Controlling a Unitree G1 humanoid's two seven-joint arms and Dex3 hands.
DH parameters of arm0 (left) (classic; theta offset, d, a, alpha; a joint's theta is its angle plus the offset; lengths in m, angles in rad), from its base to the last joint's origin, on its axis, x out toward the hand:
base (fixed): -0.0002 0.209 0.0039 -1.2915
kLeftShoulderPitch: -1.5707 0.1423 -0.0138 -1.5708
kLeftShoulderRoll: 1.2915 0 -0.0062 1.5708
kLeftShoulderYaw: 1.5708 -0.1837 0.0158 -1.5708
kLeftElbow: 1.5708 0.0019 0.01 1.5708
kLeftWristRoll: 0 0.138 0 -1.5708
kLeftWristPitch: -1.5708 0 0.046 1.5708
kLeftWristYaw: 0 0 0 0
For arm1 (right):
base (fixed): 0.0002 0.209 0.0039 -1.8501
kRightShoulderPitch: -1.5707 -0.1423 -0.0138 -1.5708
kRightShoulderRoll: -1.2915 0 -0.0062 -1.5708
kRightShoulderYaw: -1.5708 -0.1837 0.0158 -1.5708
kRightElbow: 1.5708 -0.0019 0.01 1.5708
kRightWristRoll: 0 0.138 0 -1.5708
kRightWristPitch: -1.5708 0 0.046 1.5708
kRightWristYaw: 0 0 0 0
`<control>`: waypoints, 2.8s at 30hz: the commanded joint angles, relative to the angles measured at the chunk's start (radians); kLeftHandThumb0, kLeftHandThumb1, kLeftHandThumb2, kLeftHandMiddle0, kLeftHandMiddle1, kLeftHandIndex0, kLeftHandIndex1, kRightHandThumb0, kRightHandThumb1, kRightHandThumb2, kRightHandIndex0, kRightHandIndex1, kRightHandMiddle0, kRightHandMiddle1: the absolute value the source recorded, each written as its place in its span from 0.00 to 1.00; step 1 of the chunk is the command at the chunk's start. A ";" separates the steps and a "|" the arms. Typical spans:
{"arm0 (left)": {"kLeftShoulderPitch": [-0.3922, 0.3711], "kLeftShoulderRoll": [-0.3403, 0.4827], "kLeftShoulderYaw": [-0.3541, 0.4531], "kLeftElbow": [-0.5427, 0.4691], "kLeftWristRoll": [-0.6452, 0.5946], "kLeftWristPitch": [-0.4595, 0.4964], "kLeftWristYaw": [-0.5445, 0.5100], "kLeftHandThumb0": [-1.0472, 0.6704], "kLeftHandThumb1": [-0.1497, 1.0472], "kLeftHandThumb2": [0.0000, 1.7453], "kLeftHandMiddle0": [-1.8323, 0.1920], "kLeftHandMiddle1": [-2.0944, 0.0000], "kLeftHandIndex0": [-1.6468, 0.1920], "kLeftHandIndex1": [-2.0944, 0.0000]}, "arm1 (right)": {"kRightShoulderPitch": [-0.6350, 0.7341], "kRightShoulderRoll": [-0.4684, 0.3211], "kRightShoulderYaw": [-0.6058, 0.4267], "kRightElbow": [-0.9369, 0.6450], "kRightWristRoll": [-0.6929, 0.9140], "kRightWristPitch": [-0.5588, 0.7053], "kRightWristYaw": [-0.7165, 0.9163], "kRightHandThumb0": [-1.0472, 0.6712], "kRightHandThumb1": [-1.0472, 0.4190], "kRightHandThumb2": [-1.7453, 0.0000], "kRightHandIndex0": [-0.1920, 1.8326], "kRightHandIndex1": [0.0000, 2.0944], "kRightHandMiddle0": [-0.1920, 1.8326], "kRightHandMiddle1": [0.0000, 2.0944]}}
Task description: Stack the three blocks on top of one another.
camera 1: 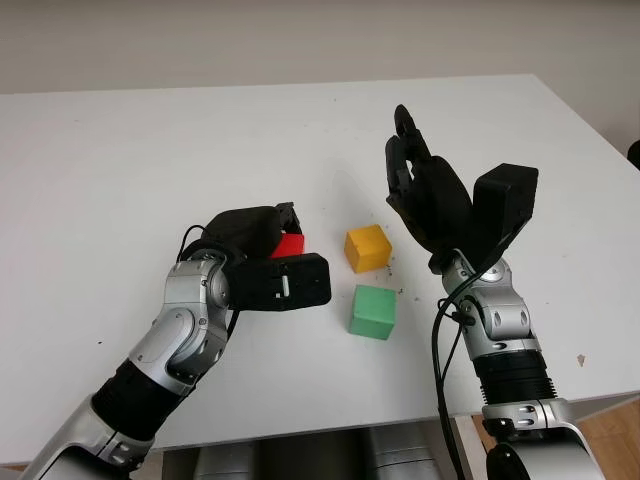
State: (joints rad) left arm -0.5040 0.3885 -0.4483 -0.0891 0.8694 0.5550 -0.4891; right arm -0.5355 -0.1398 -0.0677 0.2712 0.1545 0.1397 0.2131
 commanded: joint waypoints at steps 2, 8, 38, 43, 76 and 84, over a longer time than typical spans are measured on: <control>0.008 -0.005 0.018 0.007 -0.011 -0.013 0.015 0.30 0.96 0.03 0.84 0.98 0.95 0.65 | 0.003 0.000 0.000 -0.014 -0.002 0.003 0.001 0.18 0.00 0.60 0.00 0.00 0.00 0.00; 0.019 -0.013 0.058 -0.038 -0.088 -0.031 -0.004 0.22 0.94 0.03 0.89 0.98 0.90 0.93 | 0.003 -0.004 0.001 -0.009 -0.006 -0.003 0.005 0.18 0.00 0.60 0.00 0.00 0.00 0.00; 0.184 -0.166 0.613 -0.316 -0.575 -0.151 0.369 0.17 1.00 0.38 0.92 0.97 0.91 0.97 | -0.048 -0.076 -0.042 0.007 0.010 0.021 0.050 0.21 0.00 0.83 0.01 0.01 0.03 0.02; 0.234 -0.229 0.704 -0.197 -0.679 -0.333 0.519 0.18 1.00 0.35 0.90 0.97 0.89 0.96 | -0.086 -0.140 -0.046 0.045 -0.020 0.000 0.069 0.23 0.00 0.92 0.11 0.05 0.13 0.07; 0.348 -0.229 0.685 -0.170 -0.749 -0.433 0.613 0.20 1.00 0.38 0.91 0.97 0.91 0.97 | -0.256 -0.457 0.272 0.408 -0.515 -0.653 0.238 0.28 0.18 0.97 0.23 0.05 0.25 0.06; 0.360 -0.226 0.684 -0.179 -0.736 -0.434 0.611 0.19 1.00 0.38 0.91 0.97 0.91 0.97 | -0.261 -0.460 0.318 0.461 -0.597 -0.704 0.189 0.25 0.17 0.97 0.25 0.05 0.28 0.05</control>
State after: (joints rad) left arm -0.1495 0.1541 0.2393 -0.2544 0.1278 0.1214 0.1185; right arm -0.7770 -0.5873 0.2425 0.7214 -0.4364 -0.5507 0.4105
